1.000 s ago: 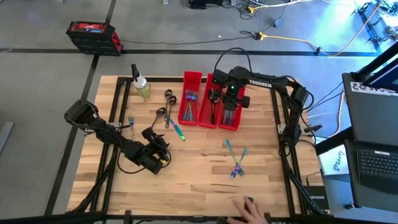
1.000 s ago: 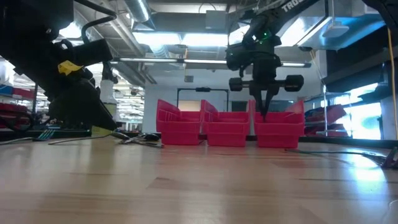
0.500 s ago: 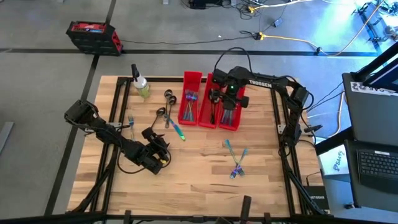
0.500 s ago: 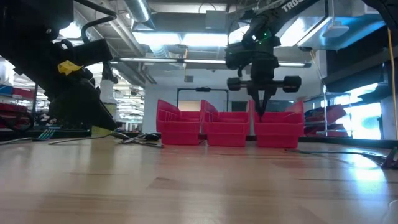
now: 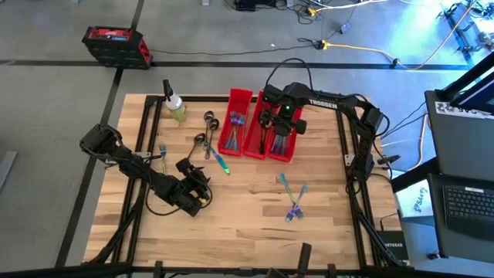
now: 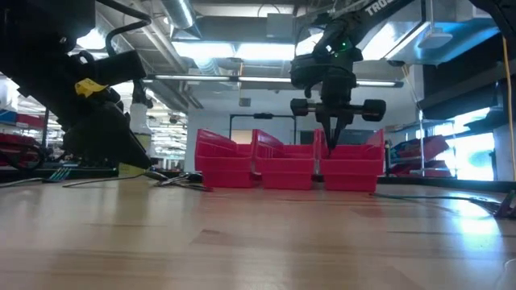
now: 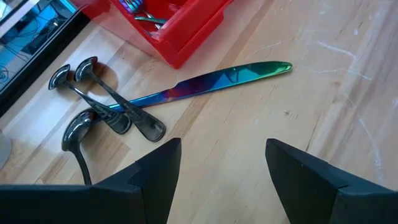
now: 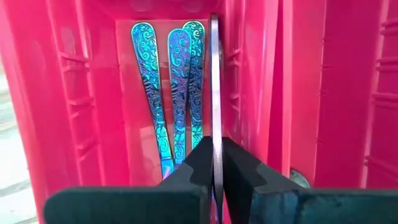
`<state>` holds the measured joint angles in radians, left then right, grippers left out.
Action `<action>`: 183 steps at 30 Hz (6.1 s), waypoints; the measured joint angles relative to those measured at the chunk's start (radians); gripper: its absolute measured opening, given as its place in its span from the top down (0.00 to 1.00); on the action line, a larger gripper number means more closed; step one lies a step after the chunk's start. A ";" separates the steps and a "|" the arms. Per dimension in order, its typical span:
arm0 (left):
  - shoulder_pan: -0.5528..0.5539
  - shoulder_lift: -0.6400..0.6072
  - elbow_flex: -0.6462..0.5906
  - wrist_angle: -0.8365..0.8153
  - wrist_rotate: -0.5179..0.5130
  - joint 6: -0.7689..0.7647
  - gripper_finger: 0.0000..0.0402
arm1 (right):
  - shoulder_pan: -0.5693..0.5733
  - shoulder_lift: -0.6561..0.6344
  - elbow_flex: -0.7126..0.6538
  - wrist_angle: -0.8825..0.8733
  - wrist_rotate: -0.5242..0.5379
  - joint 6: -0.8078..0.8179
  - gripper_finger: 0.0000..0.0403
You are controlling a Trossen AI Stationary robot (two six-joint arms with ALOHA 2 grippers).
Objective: Sort silverware
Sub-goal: Put the blue knife into the right red silverware bin, then put the blue fork into the left red silverware bin
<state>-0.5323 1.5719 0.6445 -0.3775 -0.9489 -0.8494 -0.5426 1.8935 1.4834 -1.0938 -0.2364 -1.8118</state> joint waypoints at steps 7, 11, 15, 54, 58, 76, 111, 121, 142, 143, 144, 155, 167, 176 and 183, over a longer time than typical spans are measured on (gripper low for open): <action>0.000 0.000 0.000 0.000 0.000 0.000 0.45 | 0.000 0.000 0.000 -0.009 -0.004 0.001 0.99; 0.000 0.000 0.000 0.000 0.000 0.000 0.45 | 0.000 0.000 0.000 -0.015 -0.019 0.003 0.99; 0.000 0.000 0.000 0.000 0.000 0.000 0.45 | 0.000 0.000 0.000 -0.028 -0.019 0.002 0.99; 0.000 0.000 0.000 0.000 0.003 0.000 0.45 | 0.189 -0.179 0.100 -0.056 -0.113 0.521 0.97; 0.000 0.000 0.000 0.000 0.003 0.000 0.45 | 0.251 -0.186 0.104 0.043 -0.251 0.925 0.98; 0.000 0.000 0.000 -0.002 0.005 0.000 0.45 | 0.530 -0.151 0.100 0.275 -0.320 1.474 0.95; 0.018 -0.007 0.006 0.638 0.212 0.225 0.45 | 1.218 -0.213 -0.348 0.701 0.775 2.702 0.87; 0.129 0.040 0.007 1.131 0.355 0.502 0.45 | 1.397 -0.190 -0.370 0.392 0.893 2.837 0.56; 0.225 0.276 0.107 1.305 0.696 0.446 0.45 | 1.480 0.052 -0.428 0.478 0.921 2.860 0.52; 0.225 0.276 0.110 1.308 0.726 0.471 0.45 | 1.481 0.057 -0.427 0.478 0.930 2.861 0.52; 0.225 0.276 0.112 1.312 0.754 0.496 0.45 | 1.481 0.062 -0.426 0.477 0.934 2.860 0.52; 0.214 0.289 0.113 1.299 0.829 0.797 0.45 | 1.458 0.080 -0.428 0.440 0.982 2.854 0.54; 0.223 0.289 0.113 1.301 0.808 0.768 0.45 | 1.444 0.081 -0.429 0.424 0.953 2.841 0.95; 0.226 0.289 0.113 1.302 0.780 0.744 0.45 | 1.444 0.085 -0.314 0.336 0.941 2.833 0.99; 0.240 0.289 0.113 1.343 0.750 0.712 0.45 | 1.444 0.084 -0.223 0.273 0.994 2.849 1.00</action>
<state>-0.2928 1.8610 0.7570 0.9659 -0.1986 -0.1375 0.9016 1.9772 1.2603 -0.8206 0.7575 1.0371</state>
